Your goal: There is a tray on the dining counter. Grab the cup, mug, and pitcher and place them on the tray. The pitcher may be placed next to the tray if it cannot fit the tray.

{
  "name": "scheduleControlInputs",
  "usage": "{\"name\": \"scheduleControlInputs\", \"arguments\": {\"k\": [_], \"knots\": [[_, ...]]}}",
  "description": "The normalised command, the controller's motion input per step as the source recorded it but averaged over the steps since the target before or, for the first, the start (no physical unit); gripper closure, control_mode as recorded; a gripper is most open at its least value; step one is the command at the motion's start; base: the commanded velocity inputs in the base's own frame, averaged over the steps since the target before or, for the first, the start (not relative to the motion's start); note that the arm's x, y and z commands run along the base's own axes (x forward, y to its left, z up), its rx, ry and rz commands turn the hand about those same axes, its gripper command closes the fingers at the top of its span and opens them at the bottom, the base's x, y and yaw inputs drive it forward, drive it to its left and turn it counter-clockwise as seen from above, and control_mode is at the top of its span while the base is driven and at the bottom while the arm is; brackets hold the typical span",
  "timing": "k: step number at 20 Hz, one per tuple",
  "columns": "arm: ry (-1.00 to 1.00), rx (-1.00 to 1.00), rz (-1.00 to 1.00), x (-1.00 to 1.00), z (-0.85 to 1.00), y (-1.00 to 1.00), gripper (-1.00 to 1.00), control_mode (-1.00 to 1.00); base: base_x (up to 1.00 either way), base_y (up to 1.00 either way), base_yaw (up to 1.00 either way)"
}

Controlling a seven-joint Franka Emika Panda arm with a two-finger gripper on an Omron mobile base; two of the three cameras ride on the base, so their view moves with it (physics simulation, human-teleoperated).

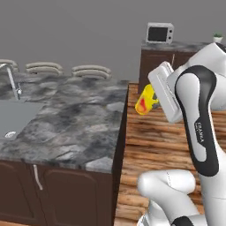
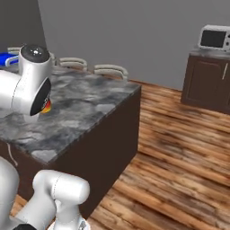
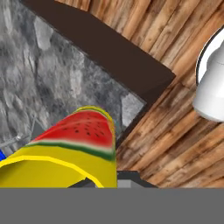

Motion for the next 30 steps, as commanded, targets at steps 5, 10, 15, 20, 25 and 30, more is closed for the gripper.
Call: {"name": "scheduleControlInputs", "arguments": {"k": [5, 10, 15, 20, 25, 30], "knots": [[0.00, 0.00, 0.00, 0.00, 0.00, 0.00, 1.00, 1.00, 0.51, -1.00, 0.41], [0.00, 0.00, 0.00, 0.00, 0.00, 0.00, 1.00, 1.00, 0.49, -1.00, 0.42], [0.00, 0.00, 0.00, 0.00, 0.00, 0.00, 1.00, 1.00, 0.44, -1.00, 0.43], [0.00, 0.00, 0.00, 0.00, 0.00, 0.00, 1.00, 1.00, 0.42, -1.00, 0.42], [0.00, 0.00, 0.00, 0.00, 0.00, 0.00, 1.00, 1.00, 0.42, -1.00, 0.41], [0.00, 0.00, 0.00, 0.00, 0.00, 0.00, 1.00, 1.00, 0.41, -1.00, 0.40]]}}
